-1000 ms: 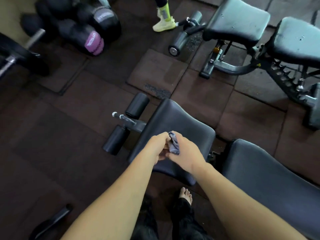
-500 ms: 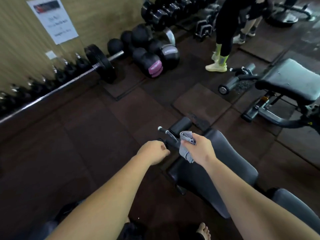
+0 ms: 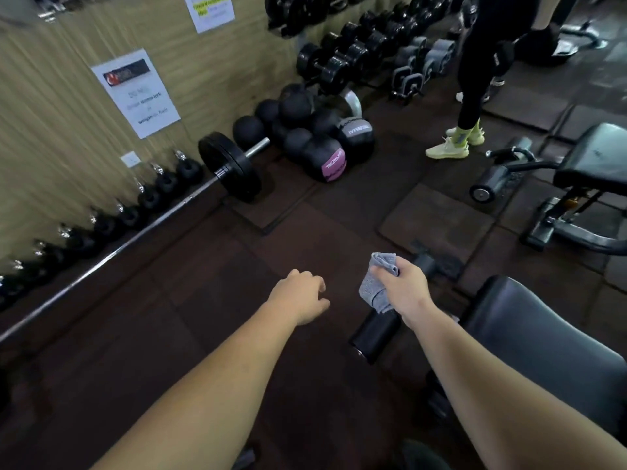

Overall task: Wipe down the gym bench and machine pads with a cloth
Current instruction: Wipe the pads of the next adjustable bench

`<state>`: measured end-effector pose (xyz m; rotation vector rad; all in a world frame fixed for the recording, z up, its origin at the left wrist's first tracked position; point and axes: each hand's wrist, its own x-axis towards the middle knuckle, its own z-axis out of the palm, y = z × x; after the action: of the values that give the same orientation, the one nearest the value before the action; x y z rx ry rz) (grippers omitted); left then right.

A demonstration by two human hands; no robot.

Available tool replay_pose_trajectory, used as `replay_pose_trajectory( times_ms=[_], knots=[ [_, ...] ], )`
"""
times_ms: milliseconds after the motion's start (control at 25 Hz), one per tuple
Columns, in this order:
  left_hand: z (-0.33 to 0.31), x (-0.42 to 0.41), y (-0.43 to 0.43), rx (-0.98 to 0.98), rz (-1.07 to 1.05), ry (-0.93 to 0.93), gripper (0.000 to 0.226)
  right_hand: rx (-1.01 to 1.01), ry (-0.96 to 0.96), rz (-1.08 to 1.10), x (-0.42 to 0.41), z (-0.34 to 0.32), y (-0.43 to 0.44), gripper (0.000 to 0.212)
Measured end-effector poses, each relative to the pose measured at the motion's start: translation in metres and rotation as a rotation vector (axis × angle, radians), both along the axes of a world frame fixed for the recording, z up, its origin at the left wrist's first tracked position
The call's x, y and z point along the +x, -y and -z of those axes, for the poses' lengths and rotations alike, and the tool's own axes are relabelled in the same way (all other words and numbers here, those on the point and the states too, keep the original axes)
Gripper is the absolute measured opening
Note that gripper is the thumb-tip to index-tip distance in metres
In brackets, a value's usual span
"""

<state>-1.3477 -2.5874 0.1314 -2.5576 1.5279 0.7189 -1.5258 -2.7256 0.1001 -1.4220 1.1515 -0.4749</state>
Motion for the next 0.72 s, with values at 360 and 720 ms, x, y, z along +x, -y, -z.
replay_pose_trajectory(
  times_ms=[360,720],
  knots=[
    [0.011,0.082,0.142,0.004,0.211,0.01,0.044,0.01,0.187,0.317,0.062,-0.008,0.113,0.006],
    [0.0,0.088,0.371,-0.002,0.641,0.046,0.043,-0.022,0.18,0.697,0.033,-0.009,0.26,0.007]
  ],
)
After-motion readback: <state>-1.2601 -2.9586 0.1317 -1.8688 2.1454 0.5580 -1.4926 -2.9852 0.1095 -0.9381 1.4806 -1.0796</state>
